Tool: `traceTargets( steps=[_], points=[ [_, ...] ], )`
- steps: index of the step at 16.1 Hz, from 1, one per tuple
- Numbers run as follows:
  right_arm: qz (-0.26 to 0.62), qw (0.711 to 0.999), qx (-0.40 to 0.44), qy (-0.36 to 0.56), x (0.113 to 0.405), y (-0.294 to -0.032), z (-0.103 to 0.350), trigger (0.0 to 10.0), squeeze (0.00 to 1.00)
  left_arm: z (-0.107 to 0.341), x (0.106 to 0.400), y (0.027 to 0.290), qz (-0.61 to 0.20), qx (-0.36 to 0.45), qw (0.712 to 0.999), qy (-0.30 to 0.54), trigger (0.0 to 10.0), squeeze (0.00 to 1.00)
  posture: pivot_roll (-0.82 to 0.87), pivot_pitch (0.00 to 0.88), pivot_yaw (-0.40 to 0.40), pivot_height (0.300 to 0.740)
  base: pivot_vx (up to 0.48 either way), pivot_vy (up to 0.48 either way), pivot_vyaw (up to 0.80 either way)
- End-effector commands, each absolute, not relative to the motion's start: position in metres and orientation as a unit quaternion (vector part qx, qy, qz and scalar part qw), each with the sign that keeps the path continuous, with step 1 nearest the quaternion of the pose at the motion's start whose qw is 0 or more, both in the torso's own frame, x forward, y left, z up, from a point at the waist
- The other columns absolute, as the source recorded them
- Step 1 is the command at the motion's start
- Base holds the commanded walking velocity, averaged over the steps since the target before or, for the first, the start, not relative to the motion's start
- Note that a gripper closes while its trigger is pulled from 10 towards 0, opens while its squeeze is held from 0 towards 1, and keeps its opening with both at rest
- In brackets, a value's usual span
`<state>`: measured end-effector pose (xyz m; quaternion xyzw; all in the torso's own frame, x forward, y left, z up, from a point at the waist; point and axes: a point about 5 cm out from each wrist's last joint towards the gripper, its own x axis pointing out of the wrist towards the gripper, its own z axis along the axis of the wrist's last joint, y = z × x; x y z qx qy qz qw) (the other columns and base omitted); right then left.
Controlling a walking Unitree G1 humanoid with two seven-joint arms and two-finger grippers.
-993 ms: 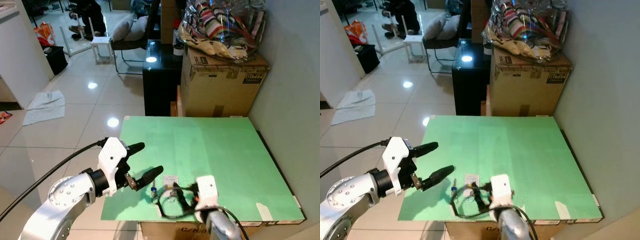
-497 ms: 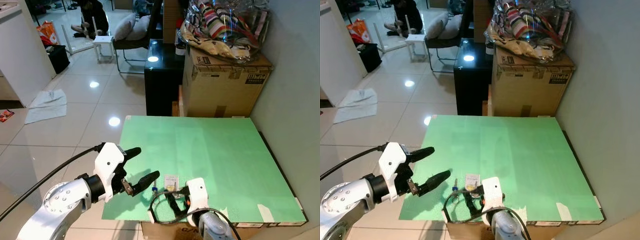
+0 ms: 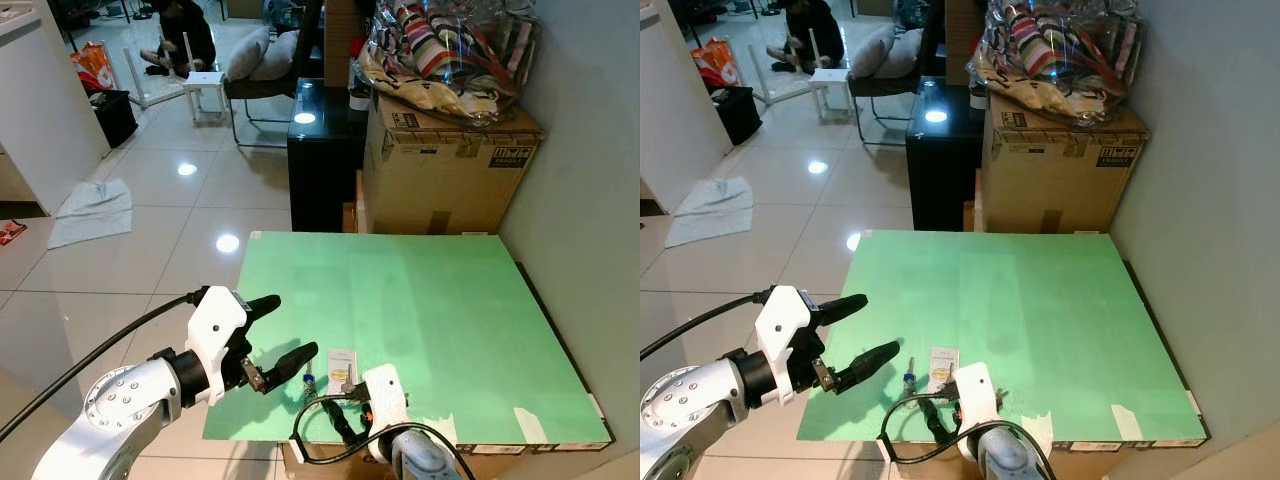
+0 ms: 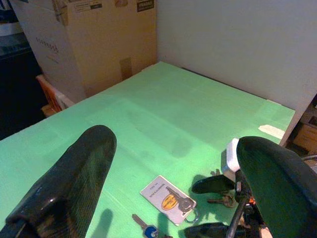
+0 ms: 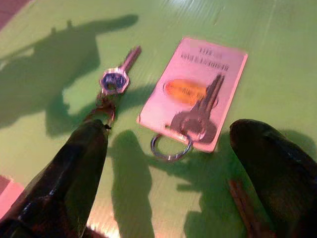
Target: Hang keys on a hook
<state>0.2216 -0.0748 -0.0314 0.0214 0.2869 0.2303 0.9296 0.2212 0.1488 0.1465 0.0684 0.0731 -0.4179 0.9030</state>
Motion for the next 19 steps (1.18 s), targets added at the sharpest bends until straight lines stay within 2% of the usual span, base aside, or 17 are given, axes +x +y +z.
traceTargets(
  steps=[1,2,4,5,6,7,8,19],
  points=[
    [0.235,0.926,0.025,0.294,0.221,-0.0665,-0.032,8.8,1.0,0.1503,0.2216,0.1511,-0.413,0.077,0.905,0.066,10.0,0.0,0.07,0.043,0.013,0.74,0.0,0.0,0.0],
    [0.234,0.926,0.025,0.296,0.2213,-0.0664,-0.0321,8.4,1.0,0.1503,0.2219,0.1509,-0.413,0.077,0.905,0.066,10.0,0.0,0.07,0.043,0.014,0.74,0.0,0.0,0.0],
    [0.234,0.923,0.027,0.304,0.2217,-0.065,-0.0319,8.7,1.0,0.1503,0.2227,0.1502,-0.414,0.075,0.905,0.066,10.0,0.0,0.07,0.043,0.015,0.74,0.0,0.0,0.0],
    [0.236,0.921,0.029,0.307,0.2215,-0.0643,-0.0324,8.2,1.0,0.1502,0.2231,0.1499,-0.415,0.075,0.904,0.066,10.0,0.0,0.06,0.044,0.016,0.74,0.0,0.0,0.0],
    [0.236,0.92,0.032,0.312,0.2209,-0.0639,-0.0333,6.3,1.0,0.15,0.2235,0.1494,-0.415,0.074,0.904,0.066,10.0,0.0,0.06,0.044,0.017,0.74,0.0,0.0,0.0],
    [0.233,0.918,0.035,0.319,0.2213,-0.0648,-0.035,1.4,1.0,0.15,0.2248,0.1491,-0.416,0.073,0.904,0.066,10.0,0.0,0.06,0.043,0.019,0.74,0.0,0.0,0.0],
    [0.23,0.918,0.034,0.322,0.2219,-0.0655,-0.0355,0.0,1.0,0.1501,0.2254,0.1491,-0.416,0.073,0.904,0.066,10.0,0.0,0.06,0.042,0.02,0.74,0.0,0.0,0.0],
    [0.216,0.9,0.022,0.378,0.2288,-0.0722,-0.038,0.0,1.0,0.1481,0.2312,0.1443,-0.418,0.065,0.904,0.064,10.0,0.0,0.03,0.031,0.017,0.74,0.0,0.0,0.0]
  ],
)
